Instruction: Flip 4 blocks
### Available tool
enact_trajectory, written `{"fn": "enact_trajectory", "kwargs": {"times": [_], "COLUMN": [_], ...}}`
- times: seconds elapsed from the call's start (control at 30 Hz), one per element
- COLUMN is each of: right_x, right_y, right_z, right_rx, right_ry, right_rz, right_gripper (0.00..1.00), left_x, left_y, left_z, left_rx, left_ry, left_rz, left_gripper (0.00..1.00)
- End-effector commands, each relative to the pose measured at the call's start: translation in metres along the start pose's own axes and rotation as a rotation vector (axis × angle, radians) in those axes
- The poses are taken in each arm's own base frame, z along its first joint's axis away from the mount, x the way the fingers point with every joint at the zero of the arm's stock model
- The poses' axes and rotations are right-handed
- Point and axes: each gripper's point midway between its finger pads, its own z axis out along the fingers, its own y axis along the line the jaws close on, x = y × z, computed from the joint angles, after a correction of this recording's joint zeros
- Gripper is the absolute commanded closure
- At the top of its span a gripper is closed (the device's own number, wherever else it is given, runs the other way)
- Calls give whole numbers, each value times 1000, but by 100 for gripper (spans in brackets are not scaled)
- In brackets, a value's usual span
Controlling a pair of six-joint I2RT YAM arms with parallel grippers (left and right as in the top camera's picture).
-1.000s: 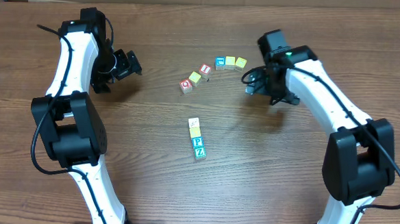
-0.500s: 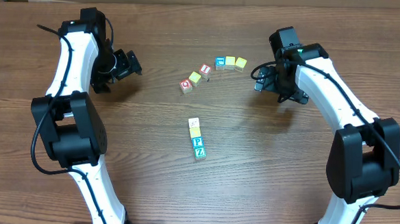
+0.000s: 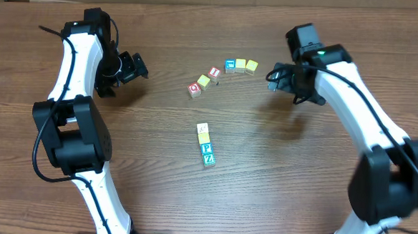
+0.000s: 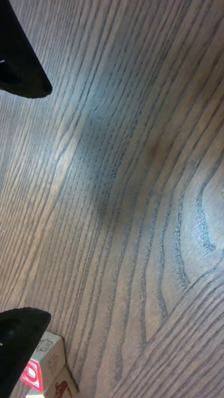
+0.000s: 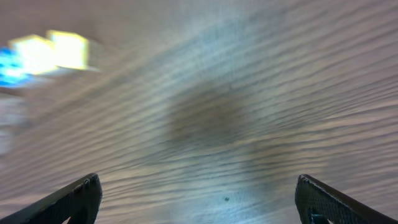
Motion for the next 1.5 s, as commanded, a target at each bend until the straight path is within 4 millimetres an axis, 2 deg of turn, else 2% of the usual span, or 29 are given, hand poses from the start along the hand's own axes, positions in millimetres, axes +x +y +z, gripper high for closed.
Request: {"fn": "enact_trajectory", "kwargs": {"times": [0.0,0.17,0.33,0.43,0.53,0.73,0.87,1.0,1.2,1.47], "right_x": [-32,-56,-60,-52,-39,-2,30,57,82,93], "right_y": [-5,-28,-55,-77,-95,-123,-138,-152,-167,-154], "right_z": [-89,-178,-253,-292,-324,-375,-390,-390,-358,-314], "right_rx": [-83,-110,-178,-204,-202,-181,-189,-216,-224,-350], "right_ry": [-241,-523,-721,-814,-905,-1100,-1199,-1290,-1392,-1581], "right_rz": [33,103,167,204,164,65,40,60,96,45], "right_gripper": [0,0,0,0,0,0,0,0,0,0], "left_x": [0,0,0,0,0,0,0,0,0,0], "left_y": [-2,-2,-2,-2,-2,-2,-2,-2,-2,-2], "left_z": [-1,-1,-1,-1,-1,-1,-1,-1,-1,-1], "left_rx": [-4,-4,-4,-4,-4,-4,-4,-4,-4,-4], "left_ry": [-6,-6,-6,-6,-6,-6,-6,-6,-6,-6], "left_rz": [8,8,8,8,8,8,8,8,8,8], "left_gripper": [0,0,0,0,0,0,0,0,0,0]}}
